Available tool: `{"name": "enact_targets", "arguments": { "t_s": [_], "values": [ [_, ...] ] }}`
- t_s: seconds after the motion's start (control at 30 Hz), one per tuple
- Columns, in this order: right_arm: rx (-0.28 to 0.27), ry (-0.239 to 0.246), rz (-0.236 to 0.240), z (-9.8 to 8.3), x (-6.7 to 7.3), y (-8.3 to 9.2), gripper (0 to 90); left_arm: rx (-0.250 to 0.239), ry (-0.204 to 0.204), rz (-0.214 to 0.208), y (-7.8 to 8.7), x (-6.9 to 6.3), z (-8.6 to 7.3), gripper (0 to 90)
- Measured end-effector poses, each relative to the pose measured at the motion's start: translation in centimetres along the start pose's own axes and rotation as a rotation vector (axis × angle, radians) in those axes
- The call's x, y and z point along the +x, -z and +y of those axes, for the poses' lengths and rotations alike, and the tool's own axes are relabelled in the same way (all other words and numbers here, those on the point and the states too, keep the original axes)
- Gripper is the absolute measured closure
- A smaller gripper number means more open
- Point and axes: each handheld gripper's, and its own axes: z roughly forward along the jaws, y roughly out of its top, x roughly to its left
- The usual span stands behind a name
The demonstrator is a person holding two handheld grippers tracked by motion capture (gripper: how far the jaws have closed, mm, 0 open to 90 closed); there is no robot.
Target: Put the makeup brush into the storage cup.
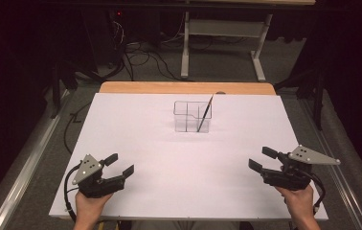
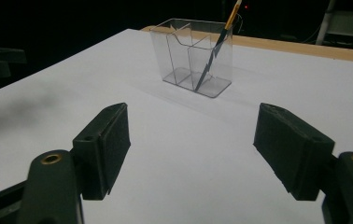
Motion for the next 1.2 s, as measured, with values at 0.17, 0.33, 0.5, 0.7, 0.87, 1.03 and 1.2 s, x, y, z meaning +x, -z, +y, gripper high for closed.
{"name": "enact_targets", "arguments": {
  "t_s": [0.17, 0.33, 0.5, 0.7, 0.87, 1.03, 1.2],
  "values": [
    [0.011, -0.001, -0.006, -0.5, -0.1, -0.1, 28.9, 0.002, -0.002, 0.001, 0.0, 0.0, 0.0, 26.5],
    [0.020, -0.012, -0.007, -0.9, -0.3, -0.2, 28.8, 0.001, -0.002, 0.000, 0.0, 0.0, 0.0, 26.5],
    [0.026, -0.007, -0.012, -1.2, -0.3, -0.4, 29.0, 0.002, -0.003, 0.000, 0.0, 0.0, 0.0, 26.5],
    [0.031, -0.017, -0.015, -1.5, -0.4, -0.7, 29.1, 0.001, -0.002, 0.000, 0.0, 0.0, 0.0, 26.5],
    [0.039, -0.019, -0.019, -1.7, -0.4, -0.8, 29.2, 0.003, -0.003, 0.000, 0.0, 0.0, 0.0, 26.5],
    [0.045, -0.022, -0.026, -2.0, -0.6, -1.1, 29.3, 0.001, -0.003, 0.000, 0.0, 0.0, 0.0, 26.5],
    [0.048, -0.023, -0.028, -2.1, -0.7, -1.2, 29.3, 0.002, -0.003, 0.000, 0.0, 0.0, 0.0, 26.5]
  ]
}}
